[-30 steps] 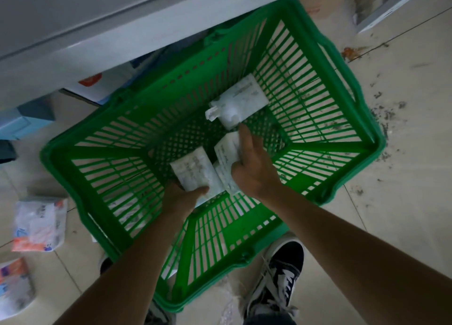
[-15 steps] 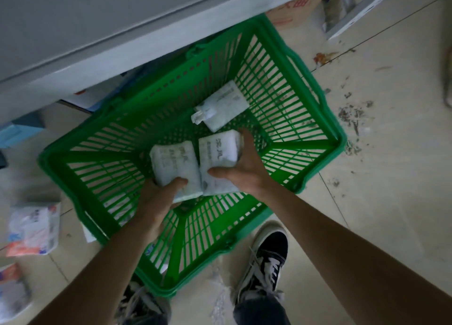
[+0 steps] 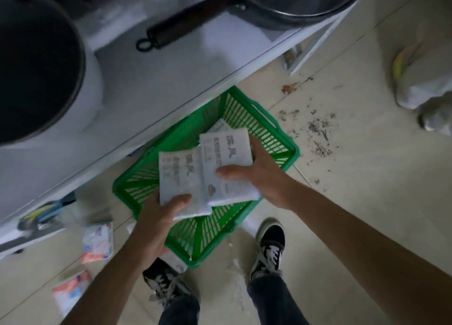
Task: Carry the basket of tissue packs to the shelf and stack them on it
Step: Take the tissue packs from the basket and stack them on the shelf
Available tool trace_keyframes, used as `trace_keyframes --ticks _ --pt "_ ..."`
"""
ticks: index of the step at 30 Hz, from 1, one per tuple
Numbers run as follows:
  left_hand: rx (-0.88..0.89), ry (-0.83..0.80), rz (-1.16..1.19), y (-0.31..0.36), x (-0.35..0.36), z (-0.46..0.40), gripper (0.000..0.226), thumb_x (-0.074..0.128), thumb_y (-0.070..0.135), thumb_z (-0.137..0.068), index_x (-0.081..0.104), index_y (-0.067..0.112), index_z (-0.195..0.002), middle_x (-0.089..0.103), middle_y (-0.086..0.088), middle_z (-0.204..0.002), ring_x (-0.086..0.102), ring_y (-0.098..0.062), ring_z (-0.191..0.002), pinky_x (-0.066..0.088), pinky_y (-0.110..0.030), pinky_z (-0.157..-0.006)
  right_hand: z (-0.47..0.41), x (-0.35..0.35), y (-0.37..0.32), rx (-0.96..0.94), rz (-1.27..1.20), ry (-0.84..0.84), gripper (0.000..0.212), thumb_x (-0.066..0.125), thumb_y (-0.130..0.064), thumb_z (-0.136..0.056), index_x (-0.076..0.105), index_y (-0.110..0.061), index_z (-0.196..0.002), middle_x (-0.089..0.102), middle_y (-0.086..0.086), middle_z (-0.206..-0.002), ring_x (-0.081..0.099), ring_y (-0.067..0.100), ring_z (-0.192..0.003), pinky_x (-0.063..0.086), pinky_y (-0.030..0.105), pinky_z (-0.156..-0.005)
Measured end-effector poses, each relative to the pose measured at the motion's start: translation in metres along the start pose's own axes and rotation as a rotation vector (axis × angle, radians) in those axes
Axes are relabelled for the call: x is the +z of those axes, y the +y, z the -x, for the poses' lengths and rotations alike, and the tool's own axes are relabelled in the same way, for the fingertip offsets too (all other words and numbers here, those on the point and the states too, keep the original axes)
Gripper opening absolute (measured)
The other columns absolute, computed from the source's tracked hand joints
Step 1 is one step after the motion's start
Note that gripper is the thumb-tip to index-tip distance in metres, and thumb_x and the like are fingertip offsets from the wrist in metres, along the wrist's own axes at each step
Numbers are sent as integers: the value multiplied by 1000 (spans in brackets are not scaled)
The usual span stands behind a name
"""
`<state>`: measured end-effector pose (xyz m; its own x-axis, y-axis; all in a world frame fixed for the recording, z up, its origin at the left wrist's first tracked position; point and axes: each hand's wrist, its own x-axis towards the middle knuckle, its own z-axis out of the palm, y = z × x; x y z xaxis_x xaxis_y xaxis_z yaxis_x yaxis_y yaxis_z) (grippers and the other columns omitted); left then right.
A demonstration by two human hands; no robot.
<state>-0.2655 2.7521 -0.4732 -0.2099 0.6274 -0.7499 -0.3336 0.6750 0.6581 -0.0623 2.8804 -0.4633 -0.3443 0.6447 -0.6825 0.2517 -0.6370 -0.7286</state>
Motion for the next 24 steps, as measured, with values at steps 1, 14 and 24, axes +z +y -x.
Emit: trace_keyframes --ticks 1,14,24 --pt "5 -6 0 15 4 14 57 81 36 -51 75 23 -106 78 -5 -106 69 -34 -107 52 -58 -104 14 -1 -17 -13 -9 -1 92 91 -4 -68 41 -19 -144 74 5 -122 75 27 -108 64 49 -86" --pt "131 -134 -11 231 61 226 47 84 38 -62 80 38 -109 80 -3 -117 76 -26 -109 59 -46 -95 245 -24 -257 -143 -38 31 67 89 -16 -68 62 -14 -128 78 7 -119 76 31 -107 65 47 -84" --pt "265 -72 37 364 53 415 68 86 37 -61 73 19 -124 82 -5 -114 77 -27 -106 62 -44 -93 405 17 -409 -290 -81 -55 63 84 -6 -77 63 -21 -134 76 6 -125 74 30 -112 60 52 -92"
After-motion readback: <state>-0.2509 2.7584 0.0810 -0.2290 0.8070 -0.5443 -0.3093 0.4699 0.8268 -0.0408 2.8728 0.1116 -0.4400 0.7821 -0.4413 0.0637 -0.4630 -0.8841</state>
